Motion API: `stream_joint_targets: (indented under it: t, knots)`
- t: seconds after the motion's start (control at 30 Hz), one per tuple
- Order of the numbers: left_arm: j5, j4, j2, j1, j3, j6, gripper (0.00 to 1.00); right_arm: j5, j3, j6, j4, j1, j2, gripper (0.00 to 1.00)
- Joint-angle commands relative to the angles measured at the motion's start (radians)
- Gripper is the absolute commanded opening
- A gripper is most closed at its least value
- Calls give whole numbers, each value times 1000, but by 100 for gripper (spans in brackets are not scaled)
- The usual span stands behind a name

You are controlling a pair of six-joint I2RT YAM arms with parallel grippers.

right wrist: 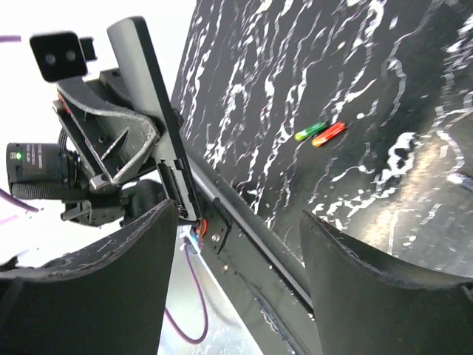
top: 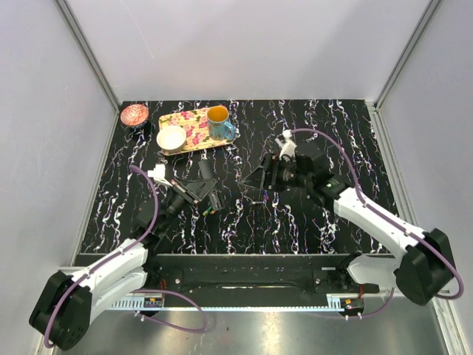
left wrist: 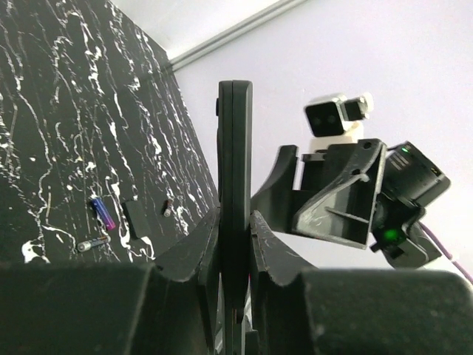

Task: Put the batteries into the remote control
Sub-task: Adjust the remote control.

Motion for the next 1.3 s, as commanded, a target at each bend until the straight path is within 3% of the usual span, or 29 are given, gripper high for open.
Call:
stream_joint_targets:
  t: [0.0, 0.27, 0.67, 1.13, 1.27]
  knots:
    - [95, 207, 41, 6, 20, -37, 0, -114, 8, 48, 177, 66, 60, 75]
    - [115, 189, 52, 5, 52, -24, 0, -112, 28, 54, 272, 146, 152, 74]
    - [141, 195, 78, 3, 68, -18, 0, -175, 68, 41, 329, 211, 255, 56]
    - [286, 120, 101, 6, 123, 14, 17, -267, 76, -21, 247, 215, 245, 1]
    - [371, 111, 131, 12, 158, 22, 26, -276, 76, -47, 201, 214, 230, 0]
